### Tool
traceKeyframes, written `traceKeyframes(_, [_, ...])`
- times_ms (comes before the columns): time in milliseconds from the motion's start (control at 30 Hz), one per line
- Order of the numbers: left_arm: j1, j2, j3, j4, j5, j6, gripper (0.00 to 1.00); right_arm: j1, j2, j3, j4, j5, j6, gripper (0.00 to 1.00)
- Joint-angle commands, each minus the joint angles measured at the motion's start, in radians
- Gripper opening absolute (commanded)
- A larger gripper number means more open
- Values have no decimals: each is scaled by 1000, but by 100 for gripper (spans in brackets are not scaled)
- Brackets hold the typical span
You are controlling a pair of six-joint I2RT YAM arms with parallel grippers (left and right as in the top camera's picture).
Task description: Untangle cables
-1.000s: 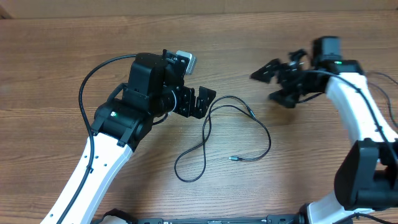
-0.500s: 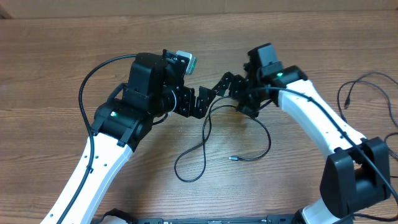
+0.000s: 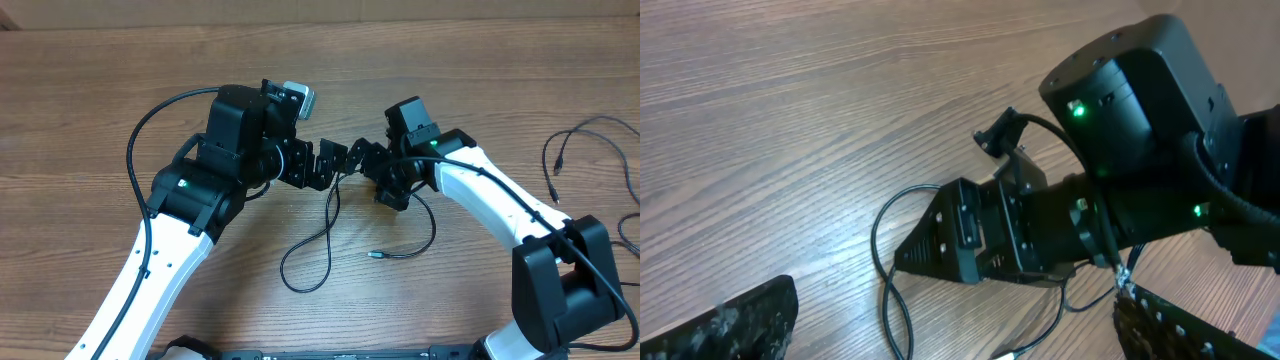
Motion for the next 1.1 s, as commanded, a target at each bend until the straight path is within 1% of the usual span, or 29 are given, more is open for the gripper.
traceKeyframes(0, [0, -15, 10, 1, -6, 5, 100, 23, -23, -24, 34, 27, -3, 100])
traceKeyframes(167, [0, -15, 10, 1, -6, 5, 100, 42, -23, -103, 165, 27, 0, 100])
traceKeyframes(567, [0, -15, 10, 1, -6, 5, 100, 99, -23, -240, 376, 45, -3, 100])
traceKeyframes(933, [0, -15, 10, 1, -6, 5, 100, 151, -15, -282, 430, 95, -3, 100])
traceKeyframes(1067, [0, -15, 10, 1, -6, 5, 100, 183, 21, -283, 460, 99, 0, 100])
